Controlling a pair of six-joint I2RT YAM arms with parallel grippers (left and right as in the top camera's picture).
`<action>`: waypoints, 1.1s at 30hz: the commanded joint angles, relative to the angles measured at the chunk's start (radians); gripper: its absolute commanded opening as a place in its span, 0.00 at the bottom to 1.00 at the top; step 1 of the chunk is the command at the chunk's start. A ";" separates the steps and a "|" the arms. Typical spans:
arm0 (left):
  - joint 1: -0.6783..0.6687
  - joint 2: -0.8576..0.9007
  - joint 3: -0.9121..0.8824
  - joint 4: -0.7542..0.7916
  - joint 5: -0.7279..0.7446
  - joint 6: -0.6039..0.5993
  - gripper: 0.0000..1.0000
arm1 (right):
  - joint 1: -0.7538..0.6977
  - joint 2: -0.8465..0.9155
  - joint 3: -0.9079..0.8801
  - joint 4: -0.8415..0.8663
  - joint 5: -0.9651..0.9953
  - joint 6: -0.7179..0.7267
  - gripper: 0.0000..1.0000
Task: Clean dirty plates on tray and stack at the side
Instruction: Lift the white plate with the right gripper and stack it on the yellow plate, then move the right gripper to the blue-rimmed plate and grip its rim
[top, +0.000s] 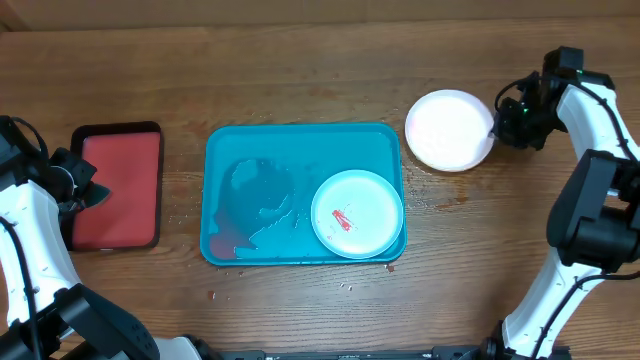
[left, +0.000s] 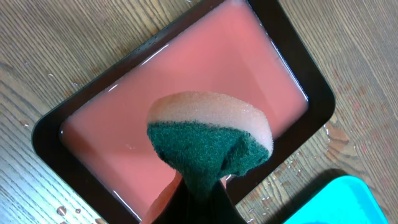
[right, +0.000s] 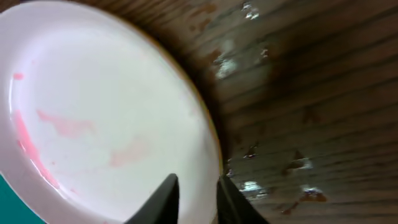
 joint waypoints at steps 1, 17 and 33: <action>0.003 0.006 0.011 0.010 0.004 0.027 0.04 | 0.025 -0.032 0.008 -0.012 -0.055 0.011 0.29; -0.021 0.262 -0.011 0.170 0.108 0.028 0.04 | 0.286 -0.287 0.019 -0.052 -0.076 0.011 0.54; -0.031 0.472 -0.011 0.224 0.039 0.028 0.05 | 0.553 -0.286 0.014 -0.059 0.151 0.011 0.58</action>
